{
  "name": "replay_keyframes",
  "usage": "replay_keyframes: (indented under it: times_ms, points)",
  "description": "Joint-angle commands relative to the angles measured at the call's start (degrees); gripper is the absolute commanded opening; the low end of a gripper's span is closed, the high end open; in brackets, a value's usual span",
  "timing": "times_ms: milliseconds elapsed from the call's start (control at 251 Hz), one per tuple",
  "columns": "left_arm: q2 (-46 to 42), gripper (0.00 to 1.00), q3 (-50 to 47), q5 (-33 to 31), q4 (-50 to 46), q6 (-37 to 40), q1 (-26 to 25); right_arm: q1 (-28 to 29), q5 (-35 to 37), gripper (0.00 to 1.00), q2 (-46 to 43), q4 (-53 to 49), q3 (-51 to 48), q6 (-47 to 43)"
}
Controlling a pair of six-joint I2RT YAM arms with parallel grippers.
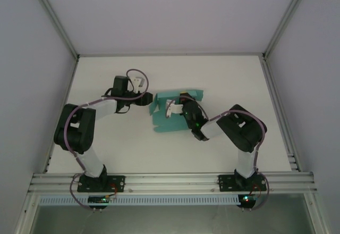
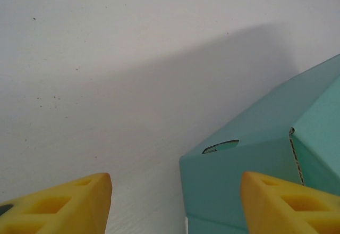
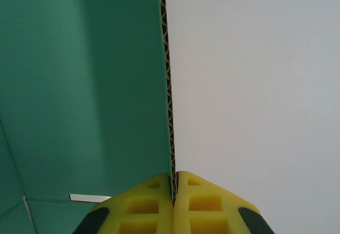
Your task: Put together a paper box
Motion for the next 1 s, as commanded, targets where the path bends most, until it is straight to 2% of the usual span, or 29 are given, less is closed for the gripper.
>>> replay_keyframes:
  times_ms: [0, 231, 271, 411, 555, 631, 750, 878, 998]
  points:
    - [0.36, 0.69, -0.02, -0.55, -2.36, 0.09, -0.67, -1.34, 0.79, 0.00, -1.01, -8.31, 1.43, 2.88]
    - [1.67, 0.80, 5.35, -17.47, -13.28, -3.75, 0.94, -2.06, 0.34, 0.00, -0.34, -9.68, 2.59, 2.90]
    - [2.64, 0.80, 6.24, -18.48, -15.44, -4.82, 2.03, -2.19, 0.23, 0.00, -0.09, -9.94, 2.86, 3.08]
    - [4.40, 0.80, 5.77, -12.96, -14.29, -8.16, 5.60, -2.10, 0.36, 0.00, 0.95, -10.04, 3.32, 2.70]
    - [4.01, 0.83, 4.81, -11.74, -11.86, -8.60, 6.14, -2.09, 0.53, 0.00, 0.75, -10.56, 3.31, 2.75]
    - [4.14, 0.82, 4.81, -7.76, -11.67, -6.73, 6.10, -2.08, 0.52, 0.00, 0.58, -10.92, 3.14, 2.72]
    - [3.31, 0.78, 2.27, 0.06, -8.55, -0.78, 3.62, -2.07, 0.79, 0.00, 0.38, -11.25, 3.24, 3.37]
    - [3.35, 0.73, 2.15, 2.13, -7.44, 2.62, -0.58, -2.29, 1.08, 0.00, 0.71, -12.43, 3.89, 4.36]
    - [2.91, 0.71, 1.93, 3.30, -4.44, 1.99, -2.17, -2.18, 1.26, 0.00, 0.99, -13.05, 4.11, 4.21]
